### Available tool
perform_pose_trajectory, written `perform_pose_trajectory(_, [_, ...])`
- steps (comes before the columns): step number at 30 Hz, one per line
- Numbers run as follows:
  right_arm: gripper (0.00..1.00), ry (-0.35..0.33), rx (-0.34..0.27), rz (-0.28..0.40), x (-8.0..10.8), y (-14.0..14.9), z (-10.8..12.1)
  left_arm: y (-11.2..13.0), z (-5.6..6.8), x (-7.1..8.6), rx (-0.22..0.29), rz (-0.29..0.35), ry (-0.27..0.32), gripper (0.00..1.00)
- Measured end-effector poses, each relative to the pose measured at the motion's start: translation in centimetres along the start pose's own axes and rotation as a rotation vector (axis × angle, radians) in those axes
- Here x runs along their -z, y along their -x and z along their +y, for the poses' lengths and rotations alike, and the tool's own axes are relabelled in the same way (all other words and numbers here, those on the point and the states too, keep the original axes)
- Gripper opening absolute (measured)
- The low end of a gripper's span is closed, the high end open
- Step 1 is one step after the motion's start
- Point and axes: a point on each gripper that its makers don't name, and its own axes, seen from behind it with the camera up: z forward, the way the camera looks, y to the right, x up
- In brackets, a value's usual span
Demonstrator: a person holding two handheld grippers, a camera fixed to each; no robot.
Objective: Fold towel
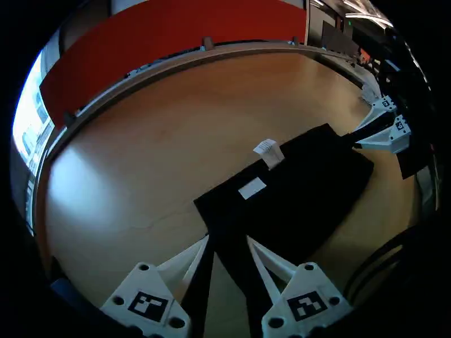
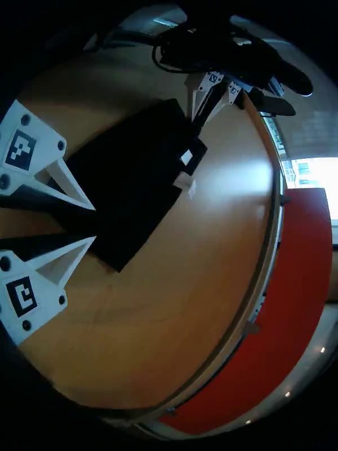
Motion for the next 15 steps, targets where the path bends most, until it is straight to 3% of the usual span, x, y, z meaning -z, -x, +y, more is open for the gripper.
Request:
perform_pose_trajectory(4, [0.22,0.017,-0.004,-0.002,-0.4,-0.1,0.6,0.0,-0.6,-0.5,0.0,-0.003,-0.023,0.39])
perform_pose_trajectory(15, [0.33,0.071,-0.005,0.005,-1.0,-0.9,2.4,-1.1,-2.2,-0.9,-0.004,0.011,-0.068,0.46])
